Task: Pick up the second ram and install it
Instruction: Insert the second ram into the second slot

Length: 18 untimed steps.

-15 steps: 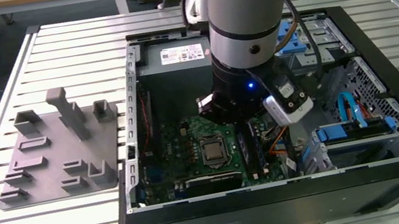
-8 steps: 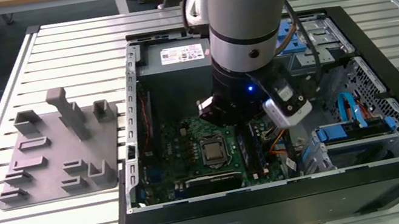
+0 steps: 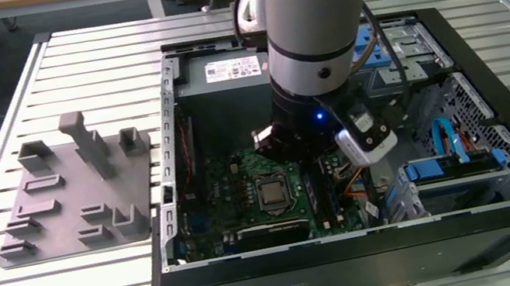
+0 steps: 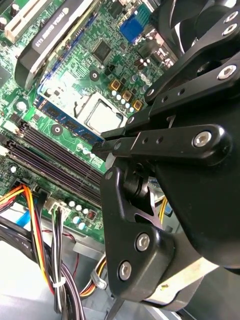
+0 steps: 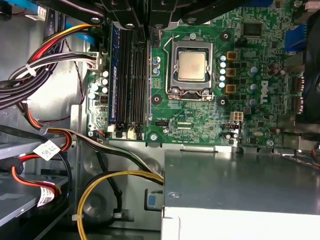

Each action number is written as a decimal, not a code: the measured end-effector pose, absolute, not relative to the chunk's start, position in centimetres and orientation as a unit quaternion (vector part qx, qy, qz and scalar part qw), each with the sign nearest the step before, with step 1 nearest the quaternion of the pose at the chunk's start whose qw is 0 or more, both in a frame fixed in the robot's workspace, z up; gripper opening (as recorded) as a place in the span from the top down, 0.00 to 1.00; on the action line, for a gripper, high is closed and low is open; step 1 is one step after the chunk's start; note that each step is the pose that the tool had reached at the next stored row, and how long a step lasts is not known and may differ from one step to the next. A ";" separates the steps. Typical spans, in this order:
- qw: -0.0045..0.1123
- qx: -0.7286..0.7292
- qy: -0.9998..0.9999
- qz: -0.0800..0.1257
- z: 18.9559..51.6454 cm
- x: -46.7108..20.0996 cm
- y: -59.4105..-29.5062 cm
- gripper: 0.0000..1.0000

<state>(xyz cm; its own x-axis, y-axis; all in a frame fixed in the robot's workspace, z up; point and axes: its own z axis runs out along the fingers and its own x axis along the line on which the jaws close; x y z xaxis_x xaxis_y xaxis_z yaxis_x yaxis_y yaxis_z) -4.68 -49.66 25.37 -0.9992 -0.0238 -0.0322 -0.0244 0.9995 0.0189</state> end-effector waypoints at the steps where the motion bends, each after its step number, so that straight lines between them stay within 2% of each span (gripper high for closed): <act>1: 0.016 -0.012 1.000 0.010 25.3 -4.7 -49.7 0.86; 18: 0.016 -0.012 1.000 0.009 24.6 -4.7 -49.7 0.86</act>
<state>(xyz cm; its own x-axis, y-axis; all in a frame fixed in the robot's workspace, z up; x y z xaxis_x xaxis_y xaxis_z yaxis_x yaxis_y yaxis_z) -4.68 -49.67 24.59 -0.9992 -0.0239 -0.0322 -0.0245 0.9996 0.0174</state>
